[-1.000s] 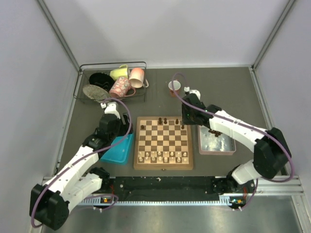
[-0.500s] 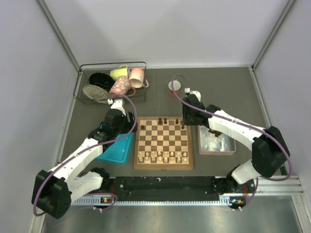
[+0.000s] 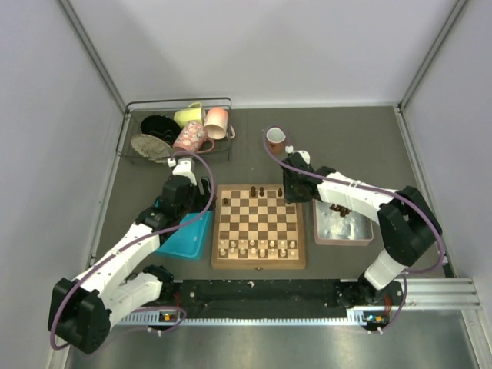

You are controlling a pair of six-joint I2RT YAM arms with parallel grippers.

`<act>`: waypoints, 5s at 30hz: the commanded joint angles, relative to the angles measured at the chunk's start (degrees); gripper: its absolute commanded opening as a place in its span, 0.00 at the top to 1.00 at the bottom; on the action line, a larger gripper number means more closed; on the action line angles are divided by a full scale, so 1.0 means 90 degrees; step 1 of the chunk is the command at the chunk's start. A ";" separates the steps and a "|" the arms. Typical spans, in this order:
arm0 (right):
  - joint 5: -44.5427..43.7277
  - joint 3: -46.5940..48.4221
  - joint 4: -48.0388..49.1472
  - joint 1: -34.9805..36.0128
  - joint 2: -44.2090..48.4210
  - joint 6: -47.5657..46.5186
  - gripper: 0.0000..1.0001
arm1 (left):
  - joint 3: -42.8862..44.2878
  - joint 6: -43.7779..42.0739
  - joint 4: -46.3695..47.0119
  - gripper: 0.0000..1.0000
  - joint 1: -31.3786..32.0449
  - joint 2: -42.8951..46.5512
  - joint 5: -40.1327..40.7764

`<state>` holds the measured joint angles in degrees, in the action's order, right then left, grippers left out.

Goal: Set up the chess pieces on the board

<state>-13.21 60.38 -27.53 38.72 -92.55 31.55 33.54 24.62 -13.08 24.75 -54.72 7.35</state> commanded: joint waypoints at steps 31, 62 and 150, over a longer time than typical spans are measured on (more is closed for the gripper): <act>-0.0348 0.0088 0.0168 -0.0064 -0.0117 -0.0009 0.64 | -0.0113 -0.0109 0.0233 0.19 0.0013 0.0172 0.0130; -0.0153 0.0118 -0.0193 -0.0064 0.1892 -0.0175 0.63 | 0.0365 -0.0119 0.0252 0.20 0.0335 -0.0638 0.0188; -0.1178 -0.0478 -0.1648 -0.0152 0.4747 -0.0107 0.59 | 0.4867 0.0995 -0.0939 0.87 0.3490 -0.5854 0.1663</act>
<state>-22.76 55.90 -42.83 38.06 -50.74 30.65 75.44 32.93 -20.75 55.53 -107.11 20.93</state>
